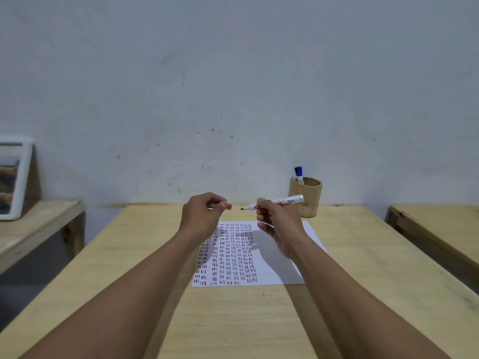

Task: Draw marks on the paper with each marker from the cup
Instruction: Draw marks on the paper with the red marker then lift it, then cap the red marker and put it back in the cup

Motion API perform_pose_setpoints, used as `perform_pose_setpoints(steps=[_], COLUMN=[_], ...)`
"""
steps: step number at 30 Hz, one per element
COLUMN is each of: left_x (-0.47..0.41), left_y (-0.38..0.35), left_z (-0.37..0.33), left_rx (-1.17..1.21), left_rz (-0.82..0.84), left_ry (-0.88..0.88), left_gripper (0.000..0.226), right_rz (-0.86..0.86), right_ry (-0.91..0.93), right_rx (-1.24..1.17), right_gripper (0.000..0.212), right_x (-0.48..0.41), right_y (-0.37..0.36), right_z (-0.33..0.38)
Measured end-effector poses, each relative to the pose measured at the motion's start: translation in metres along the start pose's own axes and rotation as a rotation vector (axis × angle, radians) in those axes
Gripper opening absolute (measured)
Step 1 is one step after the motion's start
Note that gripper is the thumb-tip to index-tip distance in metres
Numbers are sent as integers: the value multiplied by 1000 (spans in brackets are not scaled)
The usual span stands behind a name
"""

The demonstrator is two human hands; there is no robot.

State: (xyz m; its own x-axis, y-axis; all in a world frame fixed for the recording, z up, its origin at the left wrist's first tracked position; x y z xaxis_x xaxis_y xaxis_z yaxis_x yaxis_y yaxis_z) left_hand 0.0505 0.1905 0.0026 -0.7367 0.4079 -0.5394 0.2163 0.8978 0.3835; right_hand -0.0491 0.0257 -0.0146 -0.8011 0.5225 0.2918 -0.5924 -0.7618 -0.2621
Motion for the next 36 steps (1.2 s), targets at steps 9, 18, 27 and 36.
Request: perform_pose_setpoints(steps=[9, 18, 27, 36], left_x=[0, 1, -8, -39], left_y=[-21, -35, -49, -63], left_z=[-26, -48, -75, -102], left_rx=[240, 384, 202, 64], left_rz=[26, 16, -67, -76], left_ry=[116, 173, 9, -98], left_gripper=[8, 13, 15, 12], right_rz=[48, 83, -160, -215], right_ry=[38, -1, 140, 264], right_rx=[-50, -159, -328, 561], right_gripper=[14, 11, 54, 15], right_x=[13, 18, 13, 12], right_y=[2, 11, 15, 41], right_z=[16, 24, 36, 73])
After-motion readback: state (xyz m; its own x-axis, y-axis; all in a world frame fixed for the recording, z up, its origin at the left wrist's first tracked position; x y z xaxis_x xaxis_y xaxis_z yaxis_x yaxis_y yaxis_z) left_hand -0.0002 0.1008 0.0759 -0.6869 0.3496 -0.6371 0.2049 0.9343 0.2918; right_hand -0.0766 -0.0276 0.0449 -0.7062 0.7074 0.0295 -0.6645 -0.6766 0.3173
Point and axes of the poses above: each hand's wrist, its own x-axis away from the middle knuckle, its own y-axis out of the back of the hand, z = x × y, the point moved 4 cm from there along -x, towards the middle knuckle, and after that the axes turned 14 degrees about -y, right-handed, at the moved point
